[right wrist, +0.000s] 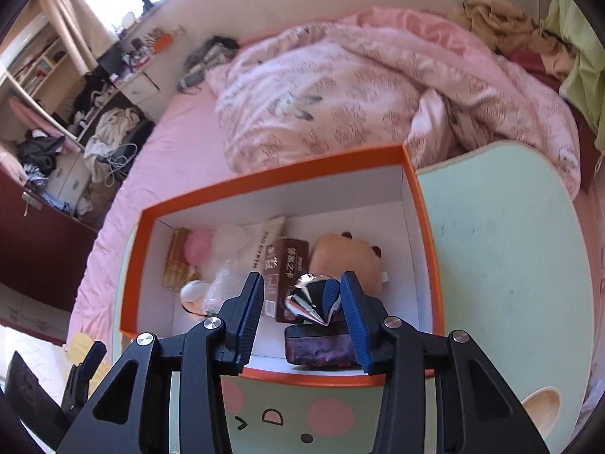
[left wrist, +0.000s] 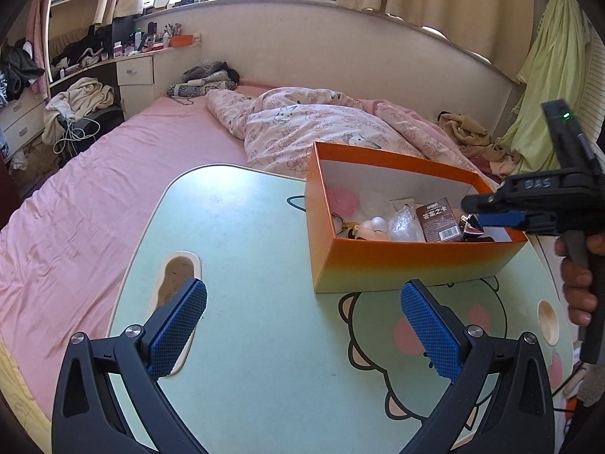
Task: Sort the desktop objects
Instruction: 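Grasp the silver metal piece with the right gripper and lift it, then lower the silver piece onto the table and open the right gripper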
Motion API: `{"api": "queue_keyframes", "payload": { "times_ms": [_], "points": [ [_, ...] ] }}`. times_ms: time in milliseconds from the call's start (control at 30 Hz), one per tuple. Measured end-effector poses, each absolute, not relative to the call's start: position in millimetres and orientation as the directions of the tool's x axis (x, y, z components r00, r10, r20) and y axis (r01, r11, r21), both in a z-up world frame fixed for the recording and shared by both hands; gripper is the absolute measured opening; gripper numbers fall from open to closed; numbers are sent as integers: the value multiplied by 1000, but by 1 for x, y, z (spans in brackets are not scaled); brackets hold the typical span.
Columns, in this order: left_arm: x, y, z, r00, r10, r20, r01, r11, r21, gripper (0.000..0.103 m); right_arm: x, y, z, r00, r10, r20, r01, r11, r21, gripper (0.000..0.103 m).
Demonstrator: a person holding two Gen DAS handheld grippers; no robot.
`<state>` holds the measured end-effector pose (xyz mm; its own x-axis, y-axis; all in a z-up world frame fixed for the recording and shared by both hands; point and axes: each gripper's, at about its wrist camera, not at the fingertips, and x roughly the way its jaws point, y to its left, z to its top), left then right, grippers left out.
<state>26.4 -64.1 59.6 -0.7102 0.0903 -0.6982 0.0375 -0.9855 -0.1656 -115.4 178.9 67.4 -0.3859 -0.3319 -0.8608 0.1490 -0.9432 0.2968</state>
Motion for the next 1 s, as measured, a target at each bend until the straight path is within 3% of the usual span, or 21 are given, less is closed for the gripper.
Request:
{"api": "queue_keyframes", "payload": {
  "times_ms": [267,400,600,833,1000],
  "points": [
    [23,-68,59,-708,107,-698,46,-979,-197,103,-134,166,57,-332,-184,-925,222,-969,113,41],
    [23,-68,57,-708,107,-698,50,-978,-200,103,-133,160,54,-329,-122,-936,270,-962,30,35],
    [24,-65,58,-715,104,-691,39,-981,-188,103,-129,178,69,-397,-233,-887,254,-957,138,35],
    [28,-61,67,-748,101,-656,-4,-989,-147,103,-61,202,124,-568,-454,-687,341,-889,305,35],
    [29,-61,75,-755,140,-640,-32,-984,-178,103,-6,211,105,-562,-478,-676,351,-877,328,35]
  ]
}}
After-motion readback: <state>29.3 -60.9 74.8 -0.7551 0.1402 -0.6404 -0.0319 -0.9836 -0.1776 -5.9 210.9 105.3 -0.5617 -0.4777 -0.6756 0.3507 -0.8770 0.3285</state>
